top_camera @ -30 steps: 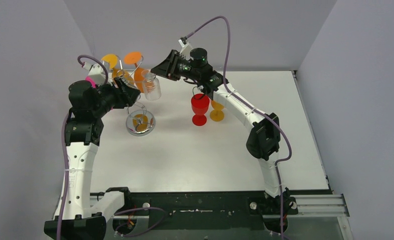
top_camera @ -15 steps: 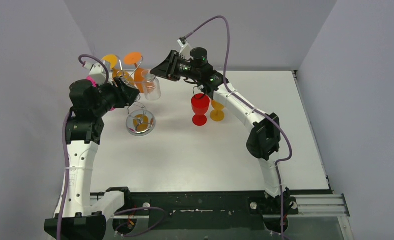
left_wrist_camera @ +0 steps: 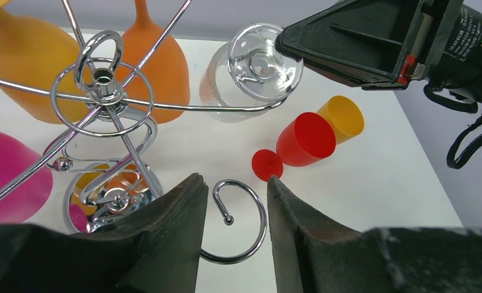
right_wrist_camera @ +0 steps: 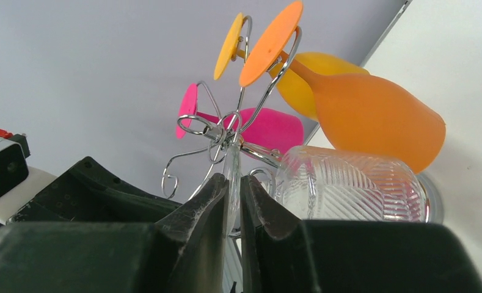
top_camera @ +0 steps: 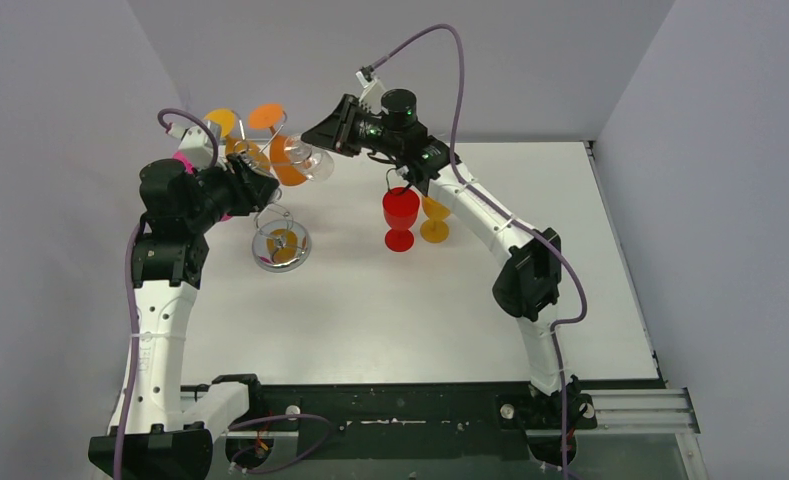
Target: Take the wine glass off the wine glass rack
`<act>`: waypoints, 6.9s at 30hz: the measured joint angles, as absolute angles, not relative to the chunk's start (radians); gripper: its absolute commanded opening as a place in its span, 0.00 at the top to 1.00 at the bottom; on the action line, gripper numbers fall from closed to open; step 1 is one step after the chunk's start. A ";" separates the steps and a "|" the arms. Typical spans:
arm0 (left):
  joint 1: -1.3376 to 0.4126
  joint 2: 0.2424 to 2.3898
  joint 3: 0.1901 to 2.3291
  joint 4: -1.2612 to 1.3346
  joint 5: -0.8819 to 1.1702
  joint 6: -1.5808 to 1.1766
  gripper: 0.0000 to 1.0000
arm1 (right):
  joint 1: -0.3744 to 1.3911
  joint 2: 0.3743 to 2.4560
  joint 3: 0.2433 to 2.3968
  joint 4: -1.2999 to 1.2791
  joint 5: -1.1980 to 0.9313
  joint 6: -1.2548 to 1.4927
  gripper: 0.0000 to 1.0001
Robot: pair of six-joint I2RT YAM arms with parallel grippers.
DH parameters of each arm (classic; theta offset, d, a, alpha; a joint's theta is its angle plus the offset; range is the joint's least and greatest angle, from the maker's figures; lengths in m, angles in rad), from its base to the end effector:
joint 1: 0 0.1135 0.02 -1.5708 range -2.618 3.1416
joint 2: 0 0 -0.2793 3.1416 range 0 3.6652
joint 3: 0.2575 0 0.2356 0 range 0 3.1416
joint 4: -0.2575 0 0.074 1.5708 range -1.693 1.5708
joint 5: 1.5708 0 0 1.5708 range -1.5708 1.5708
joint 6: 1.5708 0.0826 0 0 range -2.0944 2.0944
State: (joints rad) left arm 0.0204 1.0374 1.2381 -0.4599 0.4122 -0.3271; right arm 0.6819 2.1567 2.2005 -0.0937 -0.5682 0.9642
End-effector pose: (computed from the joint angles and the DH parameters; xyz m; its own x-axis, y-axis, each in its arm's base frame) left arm 0.2346 -0.0283 0.4199 -0.3611 -0.3018 -0.8824 0.2666 0.8733 -0.4078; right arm 0.3935 0.3767 0.4090 -0.8014 0.2414 -0.5473 -0.5089 0.2058 0.8359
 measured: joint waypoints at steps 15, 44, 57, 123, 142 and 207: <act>0.020 1.048 1.235 -0.453 0.421 -0.325 0.65 | 0.688 2.133 2.112 -0.011 -0.567 1.041 1.00; 0.020 1.058 1.227 -0.436 0.416 -0.320 0.69 | 0.710 1.964 1.881 0.051 -0.504 1.165 1.00; 0.020 1.063 1.227 -0.425 0.419 -0.320 0.69 | 0.728 2.057 2.037 -0.021 -0.507 1.153 1.00; -0.195 0.883 1.050 -0.165 0.763 -0.603 0.46 | 0.664 1.417 1.246 0.095 -0.493 0.883 1.00; -0.300 0.781 0.643 0.131 0.723 -0.841 0.54 | 0.739 1.298 1.007 0.094 -0.516 0.816 1.00; -0.500 0.826 0.457 0.331 0.762 -0.753 1.00 | 0.683 1.331 0.900 0.431 -0.781 0.797 0.34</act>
